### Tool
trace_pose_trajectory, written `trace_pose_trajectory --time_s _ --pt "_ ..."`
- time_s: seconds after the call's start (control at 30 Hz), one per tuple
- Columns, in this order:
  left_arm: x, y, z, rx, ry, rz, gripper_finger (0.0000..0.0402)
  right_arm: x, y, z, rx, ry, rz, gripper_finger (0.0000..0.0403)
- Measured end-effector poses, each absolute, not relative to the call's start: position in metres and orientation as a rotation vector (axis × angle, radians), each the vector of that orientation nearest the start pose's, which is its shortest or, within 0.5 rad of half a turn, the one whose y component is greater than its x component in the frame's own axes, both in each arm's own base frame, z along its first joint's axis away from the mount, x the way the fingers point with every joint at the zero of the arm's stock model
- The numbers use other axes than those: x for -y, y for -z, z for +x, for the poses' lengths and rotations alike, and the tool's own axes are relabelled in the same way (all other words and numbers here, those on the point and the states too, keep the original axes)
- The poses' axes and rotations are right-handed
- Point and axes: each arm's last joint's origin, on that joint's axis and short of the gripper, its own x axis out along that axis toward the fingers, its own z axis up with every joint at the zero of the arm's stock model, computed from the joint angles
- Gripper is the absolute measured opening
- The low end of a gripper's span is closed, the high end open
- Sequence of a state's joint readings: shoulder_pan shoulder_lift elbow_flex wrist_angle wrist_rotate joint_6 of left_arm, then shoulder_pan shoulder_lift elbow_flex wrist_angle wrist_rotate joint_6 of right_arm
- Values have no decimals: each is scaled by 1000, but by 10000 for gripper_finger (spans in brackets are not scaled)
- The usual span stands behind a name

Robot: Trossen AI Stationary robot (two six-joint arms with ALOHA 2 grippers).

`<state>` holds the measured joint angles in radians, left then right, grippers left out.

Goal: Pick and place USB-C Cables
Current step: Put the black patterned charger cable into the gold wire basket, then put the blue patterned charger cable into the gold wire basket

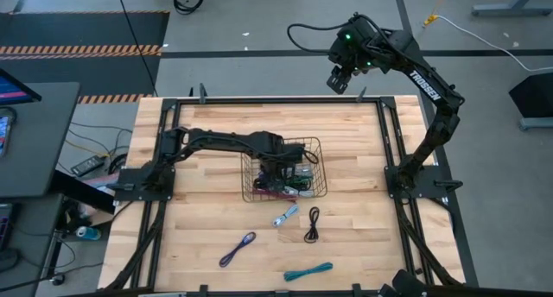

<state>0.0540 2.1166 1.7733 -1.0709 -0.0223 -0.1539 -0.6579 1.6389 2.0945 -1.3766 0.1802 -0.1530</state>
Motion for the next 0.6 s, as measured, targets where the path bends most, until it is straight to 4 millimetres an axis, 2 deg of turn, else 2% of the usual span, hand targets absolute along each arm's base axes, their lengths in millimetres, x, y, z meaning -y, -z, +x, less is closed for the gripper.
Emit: trace_pose_trajectory --time_s 0.13,0.27,0.4,0.6 --pt "-23 -208 422 -1404 -183 -164 168 181 -452 226 -977 700 85 184" --pt "-25 -214 421 -1385 -211 -197 201 181 -452 226 -979 697 81 184" --pt "-32 -227 416 -1381 -255 -243 210 181 -452 226 -985 688 64 184" --pt "-42 -266 412 -1383 -339 -331 202 181 -452 226 -986 686 61 184"
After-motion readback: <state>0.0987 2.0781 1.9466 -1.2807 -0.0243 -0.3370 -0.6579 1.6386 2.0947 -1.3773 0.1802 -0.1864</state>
